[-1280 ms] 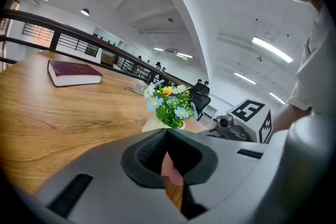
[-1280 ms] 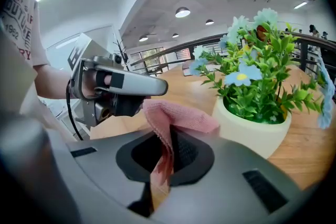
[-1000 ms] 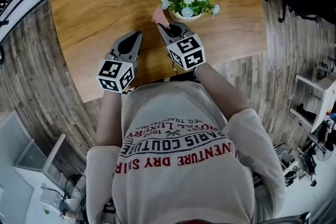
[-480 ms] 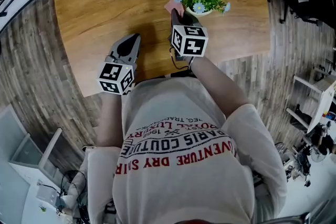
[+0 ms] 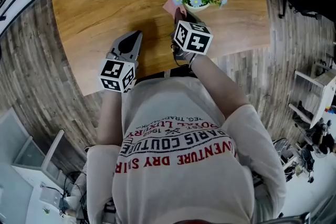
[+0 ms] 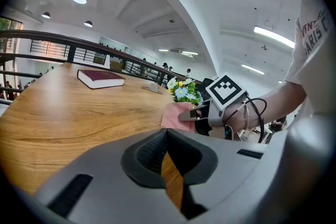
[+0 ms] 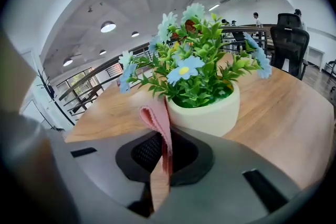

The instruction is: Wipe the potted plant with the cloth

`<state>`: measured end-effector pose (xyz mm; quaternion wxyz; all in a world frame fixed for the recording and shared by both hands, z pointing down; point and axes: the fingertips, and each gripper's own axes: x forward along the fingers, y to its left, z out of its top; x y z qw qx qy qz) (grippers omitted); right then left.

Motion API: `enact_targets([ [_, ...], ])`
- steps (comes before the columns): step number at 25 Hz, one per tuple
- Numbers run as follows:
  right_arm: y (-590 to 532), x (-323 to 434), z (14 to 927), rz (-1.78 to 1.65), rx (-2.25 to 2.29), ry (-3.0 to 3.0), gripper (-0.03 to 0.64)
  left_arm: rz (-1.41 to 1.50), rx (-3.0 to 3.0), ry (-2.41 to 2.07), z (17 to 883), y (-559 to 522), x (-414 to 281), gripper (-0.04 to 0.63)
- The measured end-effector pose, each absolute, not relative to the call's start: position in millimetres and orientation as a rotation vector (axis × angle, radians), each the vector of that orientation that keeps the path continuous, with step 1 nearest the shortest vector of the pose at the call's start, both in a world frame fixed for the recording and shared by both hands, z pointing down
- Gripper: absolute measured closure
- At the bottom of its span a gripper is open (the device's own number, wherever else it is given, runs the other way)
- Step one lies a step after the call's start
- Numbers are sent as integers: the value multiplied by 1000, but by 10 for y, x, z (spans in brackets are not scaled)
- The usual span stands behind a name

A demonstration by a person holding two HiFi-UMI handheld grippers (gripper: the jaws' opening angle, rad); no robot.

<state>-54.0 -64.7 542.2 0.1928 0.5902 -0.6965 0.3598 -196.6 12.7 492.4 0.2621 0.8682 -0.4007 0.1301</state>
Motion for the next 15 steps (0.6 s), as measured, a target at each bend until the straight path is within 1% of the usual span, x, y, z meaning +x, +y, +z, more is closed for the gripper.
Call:
enact_targets([
  [6,-519,-341,5473,1032,1692,-1945,580,371,2347,-1072,4966,197,-1901,580],
  [15,-314,38,5501,961,1677,-1912,578,383,2363,-1050,4949,245,-1757,580],
])
